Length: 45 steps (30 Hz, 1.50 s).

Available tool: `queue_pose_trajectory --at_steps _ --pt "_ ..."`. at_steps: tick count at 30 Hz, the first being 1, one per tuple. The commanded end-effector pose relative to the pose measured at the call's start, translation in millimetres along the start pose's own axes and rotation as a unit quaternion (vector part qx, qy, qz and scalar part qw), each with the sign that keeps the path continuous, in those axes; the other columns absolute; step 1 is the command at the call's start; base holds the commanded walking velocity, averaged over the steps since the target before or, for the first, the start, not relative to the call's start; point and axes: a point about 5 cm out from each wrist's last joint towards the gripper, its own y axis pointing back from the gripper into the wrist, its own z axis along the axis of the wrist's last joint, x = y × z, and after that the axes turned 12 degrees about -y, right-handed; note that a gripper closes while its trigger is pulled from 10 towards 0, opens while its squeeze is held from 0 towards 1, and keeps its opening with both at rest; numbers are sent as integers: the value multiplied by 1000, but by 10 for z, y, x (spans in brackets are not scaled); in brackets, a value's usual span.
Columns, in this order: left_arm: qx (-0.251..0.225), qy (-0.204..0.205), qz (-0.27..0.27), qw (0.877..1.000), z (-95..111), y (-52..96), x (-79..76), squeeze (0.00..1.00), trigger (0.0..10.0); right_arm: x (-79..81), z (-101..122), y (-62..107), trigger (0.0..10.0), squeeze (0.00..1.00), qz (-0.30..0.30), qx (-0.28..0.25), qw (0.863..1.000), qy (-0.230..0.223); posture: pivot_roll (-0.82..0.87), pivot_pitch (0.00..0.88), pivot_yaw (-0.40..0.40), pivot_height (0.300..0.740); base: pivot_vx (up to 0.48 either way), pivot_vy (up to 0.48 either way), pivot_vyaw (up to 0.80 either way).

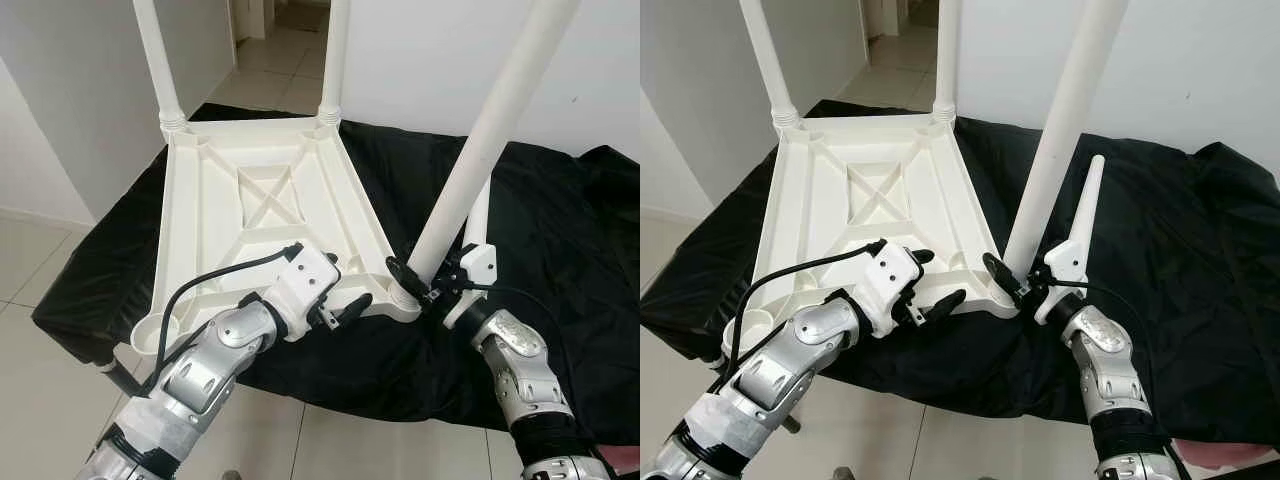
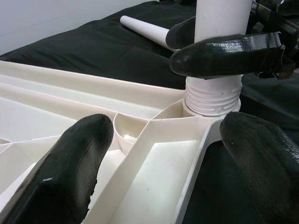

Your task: Building children table

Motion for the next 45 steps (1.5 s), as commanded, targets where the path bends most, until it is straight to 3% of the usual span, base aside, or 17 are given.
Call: queue_pose_trajectory --at_steps 1,12,19,23,25,26,27,33,36,41,42,45 --pt "-13 -5 -58 998 13 -8 -37 0 10000 -40 -51 57 10000 0 -18 14 1000 -7 -73 0 -24 740 0 0 0" --pt "-10 3 -64 998 9 -44 -56 0 10000 22 -87 11 10000 0 -115 23 993 6 -96 0 -11 740 0 0 0" --pt "-10 11 -52 999 19 -44 -52 0 10000 192 -75 -31 10000 0 -155 4 988 -7 -94 0 -1 740 0 0 0" --pt "-9 12 -53 999 21 -35 -85 0 10000 262 -96 -42 10000 0 -197 -2 980 -19 -89 0 -3 740 0 0 0" --pt "-10 11 -54 998 28 -25 -88 0 10000 295 -124 -35 10000 0 -257 -7 966 -35 -86 0 -5 740 0 0 0" --pt "-10 11 -54 998 28 -25 -88 0 10000 295 -124 -35 10000 0 -257 -7 966 -35 -86 0 -5 740 0 0 0" --pt "-8 10 -52 999 20 -31 -71 0 10000 327 -144 -41 10000 0 -294 -8 955 -44 -87 0 -5 740 0 0 0" --pt "-10 12 -51 999 42 -53 -63 0 10000 491 -173 -103 10000 0 -353 -20 932 -79 -90 0 2 740 0 0 0" --pt "-10 13 -54 998 45 -47 -78 0 10000 545 -178 -117 10000 0 -362 -20 928 -89 -91 0 6 740 0 0 0" --pt "-8 13 -56 998 40 -41 -71 0 10000 566 -125 -129 10000 0 -351 -32 932 -86 -95 0 14 740 0 0 0" --pt "-8 12 -58 998 40 -39 -68 0 10000 559 -83 -117 10000 1000 -345 -40 934 -85 -95 0 14 740 0 0 0" --pt "-8 11 -59 998 42 -37 -63 0 10000 539 -27 -103 10000 1000 -331 -54 939 -77 -95 0 12 740 0 0 0"
